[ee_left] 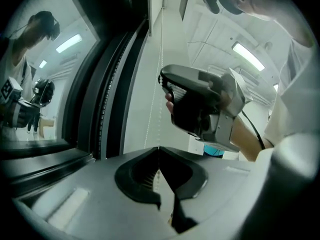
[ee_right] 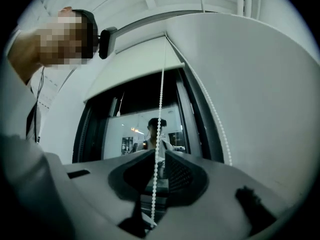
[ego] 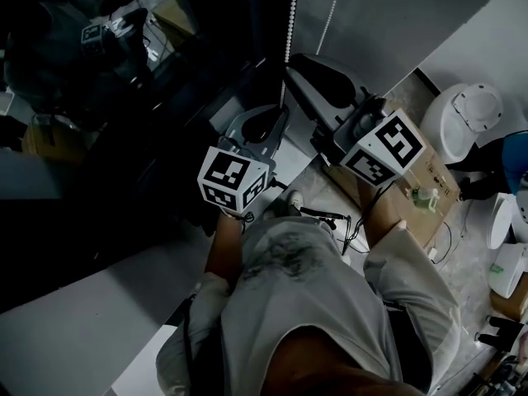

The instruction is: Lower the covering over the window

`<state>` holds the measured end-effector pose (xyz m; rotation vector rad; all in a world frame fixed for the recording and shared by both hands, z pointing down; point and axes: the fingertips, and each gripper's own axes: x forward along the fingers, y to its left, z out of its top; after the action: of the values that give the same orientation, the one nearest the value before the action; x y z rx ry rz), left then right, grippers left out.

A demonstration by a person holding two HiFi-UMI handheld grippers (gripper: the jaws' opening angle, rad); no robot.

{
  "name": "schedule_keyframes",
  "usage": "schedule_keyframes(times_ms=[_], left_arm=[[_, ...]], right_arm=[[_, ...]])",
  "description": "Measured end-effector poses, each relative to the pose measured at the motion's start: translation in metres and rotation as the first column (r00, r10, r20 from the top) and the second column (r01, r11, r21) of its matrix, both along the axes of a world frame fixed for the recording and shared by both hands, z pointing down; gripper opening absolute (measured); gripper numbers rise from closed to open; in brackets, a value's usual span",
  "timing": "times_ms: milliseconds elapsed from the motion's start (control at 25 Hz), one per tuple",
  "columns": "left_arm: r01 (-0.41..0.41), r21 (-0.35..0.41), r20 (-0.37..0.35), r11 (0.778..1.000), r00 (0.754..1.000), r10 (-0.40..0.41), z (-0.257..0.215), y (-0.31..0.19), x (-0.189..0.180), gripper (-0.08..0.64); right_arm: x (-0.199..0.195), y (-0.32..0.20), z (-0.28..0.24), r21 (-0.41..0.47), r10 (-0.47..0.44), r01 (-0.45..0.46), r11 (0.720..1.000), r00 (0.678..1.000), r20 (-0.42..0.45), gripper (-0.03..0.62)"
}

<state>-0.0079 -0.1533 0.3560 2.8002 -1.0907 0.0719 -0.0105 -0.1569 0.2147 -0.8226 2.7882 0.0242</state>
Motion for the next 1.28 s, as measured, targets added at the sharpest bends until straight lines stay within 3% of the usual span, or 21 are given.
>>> schedule_keyframes(times_ms=[160,240,360,720,1280], left_arm=[[-0.008,0.003,-0.001,1.0,1.0,0.008,0.0,0.002,0.001,0.014],[-0.009,0.005,-0.003,1.0,1.0,0.009,0.0,0.002,0.0,0.014],[-0.001,-0.009,0.02,1.0,1.0,0.002,0.008,0.0,-0.001,0.014],[0.024,-0.141,0.102,0.99,0.995,-0.01,0.079,0.001,-0.009,0.014],[0.051,-0.3,0.15,0.953,0.989,-0.006,0.161,0.016,-0.017,0.018]], right_arm=[[-0.009,-0.005,-0.007,0.016,-0.01,0.01,1.0,1.0,-0.008,0.075],[-0.013,-0.005,-0.007,0.024,-0.004,0.005,1.0,1.0,-0.023,0.026],[-0.018,-0.006,0.001,0.021,0.004,-0.003,1.0,0.997,-0.076,0.021],[-0.029,-0.013,0.073,-0.083,0.004,-0.019,0.996,0.985,-0.171,0.02],[-0.034,-0.01,0.158,-0.235,-0.028,-0.023,0.972,0.977,-0.212,0.018]])
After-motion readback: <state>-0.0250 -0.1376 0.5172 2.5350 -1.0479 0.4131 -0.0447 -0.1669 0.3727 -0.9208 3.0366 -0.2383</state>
